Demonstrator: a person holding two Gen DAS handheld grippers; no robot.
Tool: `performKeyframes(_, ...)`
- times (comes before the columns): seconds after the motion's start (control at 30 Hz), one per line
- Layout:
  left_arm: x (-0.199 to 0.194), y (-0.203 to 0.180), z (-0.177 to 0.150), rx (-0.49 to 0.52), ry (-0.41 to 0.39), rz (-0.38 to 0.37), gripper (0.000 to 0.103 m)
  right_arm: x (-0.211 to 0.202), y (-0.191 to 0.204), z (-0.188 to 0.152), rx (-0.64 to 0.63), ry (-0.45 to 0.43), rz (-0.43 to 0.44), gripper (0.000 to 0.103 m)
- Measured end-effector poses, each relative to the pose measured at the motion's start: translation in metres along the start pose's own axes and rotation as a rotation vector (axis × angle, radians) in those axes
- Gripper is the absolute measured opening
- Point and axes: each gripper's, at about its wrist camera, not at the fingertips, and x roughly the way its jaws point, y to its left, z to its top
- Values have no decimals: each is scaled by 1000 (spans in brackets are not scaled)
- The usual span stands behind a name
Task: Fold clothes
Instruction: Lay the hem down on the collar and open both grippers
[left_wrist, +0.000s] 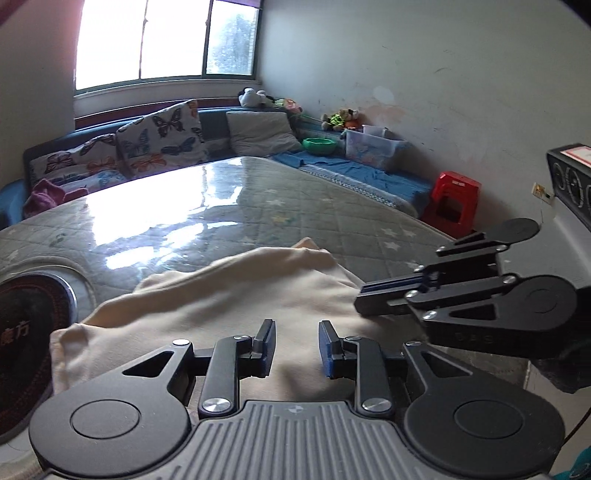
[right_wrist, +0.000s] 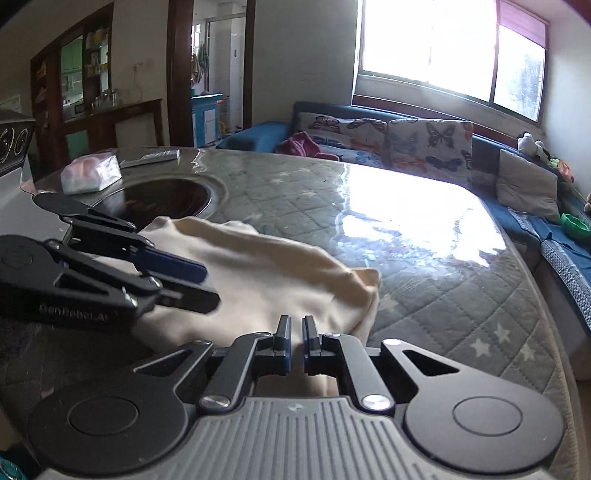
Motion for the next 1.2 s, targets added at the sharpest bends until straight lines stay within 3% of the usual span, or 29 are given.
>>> performKeyframes(0.37, 2, -10, -17, 21, 14, 5, 28, 1, -2, -20, 41, -17, -11, 5)
performKeyframes(0.8, -23, 0, -22, -57, -22, 48, 28, -7, 17, -16, -10, -19, 33, 7)
performKeyframes(1.03, -48, 27, -26, -141, -52, 140, 28, -9, 26, -4, -41, -44, 66, 7)
performKeyframes(1.2, -58, 49, -37, -206, -40, 191, 28, 3, 33, -7, -57, -14, 81, 8)
